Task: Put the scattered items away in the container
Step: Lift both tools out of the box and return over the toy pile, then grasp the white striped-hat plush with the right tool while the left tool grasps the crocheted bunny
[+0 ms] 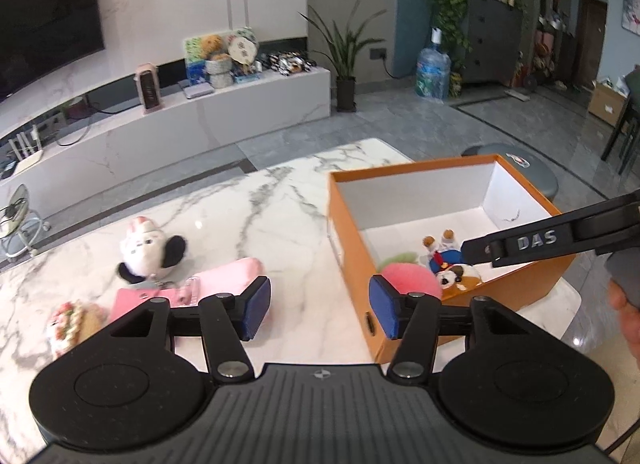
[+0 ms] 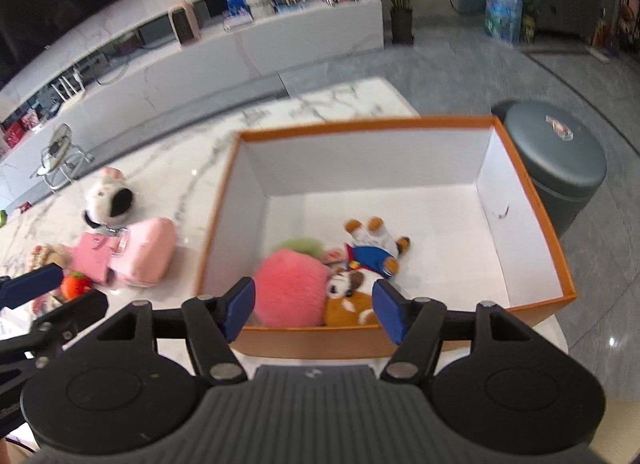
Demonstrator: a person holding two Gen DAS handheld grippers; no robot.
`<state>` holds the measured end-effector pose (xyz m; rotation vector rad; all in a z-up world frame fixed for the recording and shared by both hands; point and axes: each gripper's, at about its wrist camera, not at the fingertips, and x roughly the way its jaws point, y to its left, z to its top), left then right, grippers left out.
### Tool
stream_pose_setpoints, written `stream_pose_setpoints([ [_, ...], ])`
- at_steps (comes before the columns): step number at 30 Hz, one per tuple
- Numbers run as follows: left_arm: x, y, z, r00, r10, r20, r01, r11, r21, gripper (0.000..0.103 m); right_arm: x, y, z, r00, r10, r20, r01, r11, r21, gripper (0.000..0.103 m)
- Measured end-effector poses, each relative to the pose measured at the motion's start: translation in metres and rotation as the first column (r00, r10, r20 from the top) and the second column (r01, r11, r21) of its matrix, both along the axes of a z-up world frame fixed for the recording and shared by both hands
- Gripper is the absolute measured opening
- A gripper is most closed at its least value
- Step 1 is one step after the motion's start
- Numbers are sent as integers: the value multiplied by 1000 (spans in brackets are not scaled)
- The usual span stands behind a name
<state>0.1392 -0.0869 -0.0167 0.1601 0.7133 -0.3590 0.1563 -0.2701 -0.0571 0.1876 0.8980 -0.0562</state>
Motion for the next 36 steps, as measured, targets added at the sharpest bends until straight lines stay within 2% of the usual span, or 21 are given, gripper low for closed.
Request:
stream_pose_setpoints([
  [7,-18,54,10,994,107,22,-107,994,-25,65,-25,54,36,991,64,117,-62,998,-18,72],
  [14,-24,113,8,968,247,34,-246,969,-31,67,-30,126,49,966,183,181,-178,983,-45,74],
  [18,-23,142,0,950,309,41,-308,951,-14,67,-27,162,45,953,244,179,-240,970,-48,74],
  [24,-18,175,-10,936,350,31,-349,936,-43,70,-16,199,32,935,313,165,-302,949,-88,74],
  [31,-1,197,-25,938,345,22,-343,938,-53,72,12,223,13,924,355,144,-339,932,-124,74],
  [36,25,204,-39,940,340,14,-340,940,-23,74,43,234,-3,920,371,125,-357,926,-123,74],
])
